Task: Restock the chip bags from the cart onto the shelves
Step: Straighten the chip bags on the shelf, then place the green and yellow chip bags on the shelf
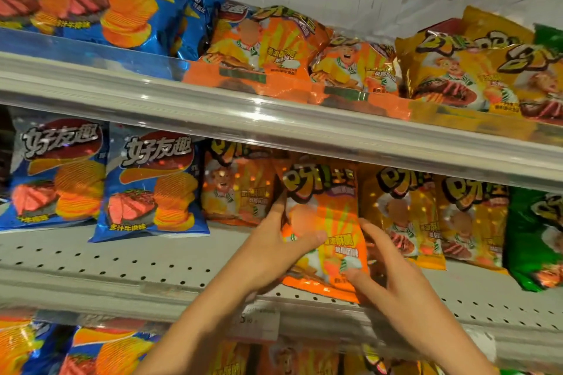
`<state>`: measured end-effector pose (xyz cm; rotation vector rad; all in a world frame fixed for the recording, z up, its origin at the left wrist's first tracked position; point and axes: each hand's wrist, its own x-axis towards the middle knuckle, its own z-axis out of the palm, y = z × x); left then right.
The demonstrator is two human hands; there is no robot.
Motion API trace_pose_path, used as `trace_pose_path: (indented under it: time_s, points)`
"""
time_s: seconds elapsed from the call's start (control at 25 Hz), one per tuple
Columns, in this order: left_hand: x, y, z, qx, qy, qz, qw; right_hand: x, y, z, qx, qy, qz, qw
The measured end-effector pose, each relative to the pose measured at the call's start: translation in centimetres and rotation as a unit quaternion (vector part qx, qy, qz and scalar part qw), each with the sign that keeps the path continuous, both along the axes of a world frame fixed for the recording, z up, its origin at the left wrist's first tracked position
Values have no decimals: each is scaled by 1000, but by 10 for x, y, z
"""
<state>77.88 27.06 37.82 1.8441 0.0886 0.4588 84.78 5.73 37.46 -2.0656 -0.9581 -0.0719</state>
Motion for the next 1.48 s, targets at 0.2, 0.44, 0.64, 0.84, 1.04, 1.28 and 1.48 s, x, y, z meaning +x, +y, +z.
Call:
trace_pose_path:
  time_s: [0.2,0.44,0.64,0.84,1.04,1.28,1.48]
  points:
    - [7,-6,2,47,17,-5,999,4,-14,-10,-6,33,-18,999]
    - [23,-16,-8,68,35,85,993,0,-16,-10,-18,22,-65,998]
    - [22,-26,-7,93,5,91,991,3,-18,-3,-50,-20,-64,997]
    - [-4,-81,-1,303,-173,233,908,-15,-69,-10,46,-49,-80,994]
    - [6,-211,-33,356,-262,33,896,-19,-180,-40,101,-123,-146,976]
    - [73,-423,-112,341,-192,-210,896,-21,-373,-142,80,-29,-294,952]
    - [141,-585,-221,311,11,-338,888,-19,-526,-258,90,280,-400,868]
